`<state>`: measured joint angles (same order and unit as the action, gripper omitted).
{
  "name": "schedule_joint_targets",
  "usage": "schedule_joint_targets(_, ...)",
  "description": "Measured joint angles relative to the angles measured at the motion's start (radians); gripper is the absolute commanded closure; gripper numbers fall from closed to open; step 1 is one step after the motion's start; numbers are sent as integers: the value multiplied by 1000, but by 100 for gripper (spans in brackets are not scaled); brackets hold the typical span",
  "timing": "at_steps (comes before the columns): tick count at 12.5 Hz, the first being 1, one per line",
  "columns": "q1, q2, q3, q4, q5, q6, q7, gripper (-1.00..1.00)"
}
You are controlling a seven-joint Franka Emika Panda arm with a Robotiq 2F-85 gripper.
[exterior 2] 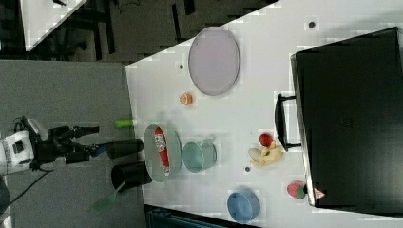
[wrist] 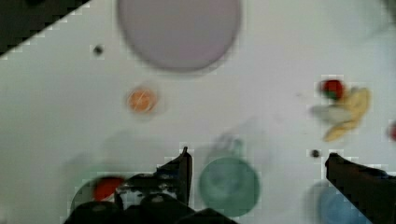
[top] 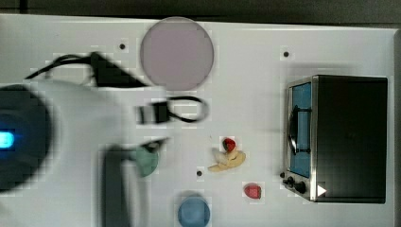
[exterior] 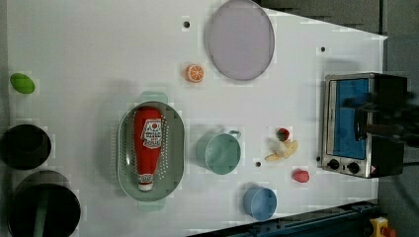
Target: Pick ketchup from strainer and place it on the table
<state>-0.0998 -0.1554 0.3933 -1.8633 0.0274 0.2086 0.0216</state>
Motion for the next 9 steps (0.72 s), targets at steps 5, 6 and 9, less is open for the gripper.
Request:
schedule_joint_targets(5,24,176,267,-34,5,81,1,-100)
schedule_joint_targets(6,29,204,304,-50,7,106,1,-100)
schedule_joint_targets(9,48,266,363,-110,-6,226,5,-100)
